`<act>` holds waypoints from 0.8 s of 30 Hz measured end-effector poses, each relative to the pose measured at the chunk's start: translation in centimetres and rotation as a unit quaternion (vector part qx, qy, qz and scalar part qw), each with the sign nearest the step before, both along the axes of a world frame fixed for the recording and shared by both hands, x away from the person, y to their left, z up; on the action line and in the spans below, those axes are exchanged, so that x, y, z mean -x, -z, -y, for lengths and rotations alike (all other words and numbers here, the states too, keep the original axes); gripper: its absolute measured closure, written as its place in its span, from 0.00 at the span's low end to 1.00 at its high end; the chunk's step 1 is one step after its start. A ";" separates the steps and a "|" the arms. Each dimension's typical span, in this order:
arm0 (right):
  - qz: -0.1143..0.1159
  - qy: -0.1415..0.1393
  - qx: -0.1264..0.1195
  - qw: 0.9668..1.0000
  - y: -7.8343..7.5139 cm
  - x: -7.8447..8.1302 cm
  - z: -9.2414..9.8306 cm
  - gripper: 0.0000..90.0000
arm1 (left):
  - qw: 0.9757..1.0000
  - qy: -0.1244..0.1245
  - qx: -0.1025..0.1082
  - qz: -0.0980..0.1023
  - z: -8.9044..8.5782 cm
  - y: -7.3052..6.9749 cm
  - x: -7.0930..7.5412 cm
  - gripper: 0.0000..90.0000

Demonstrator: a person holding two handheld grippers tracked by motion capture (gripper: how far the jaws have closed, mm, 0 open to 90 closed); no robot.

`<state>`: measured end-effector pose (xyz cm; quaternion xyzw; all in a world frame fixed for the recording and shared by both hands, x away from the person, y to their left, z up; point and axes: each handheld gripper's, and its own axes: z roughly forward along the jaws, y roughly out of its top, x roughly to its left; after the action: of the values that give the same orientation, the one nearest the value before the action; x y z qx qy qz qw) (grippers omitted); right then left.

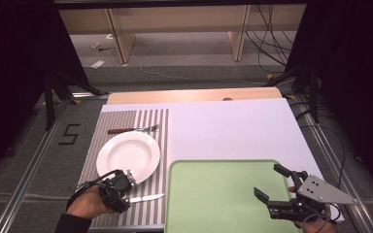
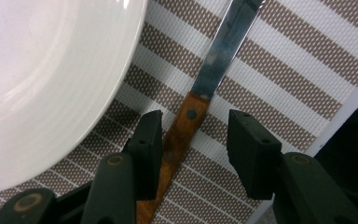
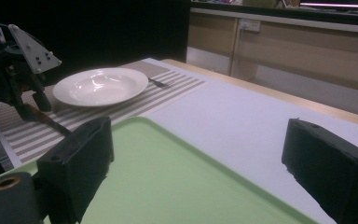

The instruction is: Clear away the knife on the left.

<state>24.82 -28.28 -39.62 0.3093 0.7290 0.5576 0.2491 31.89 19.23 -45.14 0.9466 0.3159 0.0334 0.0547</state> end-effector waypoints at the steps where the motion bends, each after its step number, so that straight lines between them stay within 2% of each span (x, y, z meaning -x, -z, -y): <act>1: 0.000 0.000 0.000 1.000 0.0 0.0 0.0 0.11 | 1.000 0.000 -0.003 -0.001 0.0 0.1 -0.1 0.63; 7: -0.002 0.000 0.001 1.000 0.0 0.0 0.0 0.11 | 1.000 0.004 -0.013 -0.019 -0.1 0.8 -0.4 0.71; 9: 0.000 0.000 0.001 1.000 0.0 0.0 0.0 0.11 | 1.000 -0.002 0.000 -0.021 -0.2 0.8 -0.5 0.78; 12: -0.002 0.000 0.001 1.000 0.0 0.0 0.0 0.11 | 1.000 0.008 0.005 -0.022 -0.2 0.8 -0.6 0.85; 14: 0.000 0.000 0.001 1.000 0.0 0.0 0.0 0.11 | 1.000 0.018 -0.001 -0.022 -0.2 0.7 -0.6 0.85; 20: 0.000 0.000 0.001 1.000 0.0 0.0 0.0 0.11 | 1.000 0.014 0.005 -0.022 -0.2 0.7 -0.6 0.86; 24: 0.000 0.000 0.002 1.000 0.0 0.0 0.0 0.11 | 0.999 0.005 0.029 -0.018 -0.4 0.3 -0.6 0.86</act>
<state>24.83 -28.29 -39.65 0.3088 0.7299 0.5564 0.2495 32.52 19.64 -45.42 0.9466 0.3132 0.0073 0.0763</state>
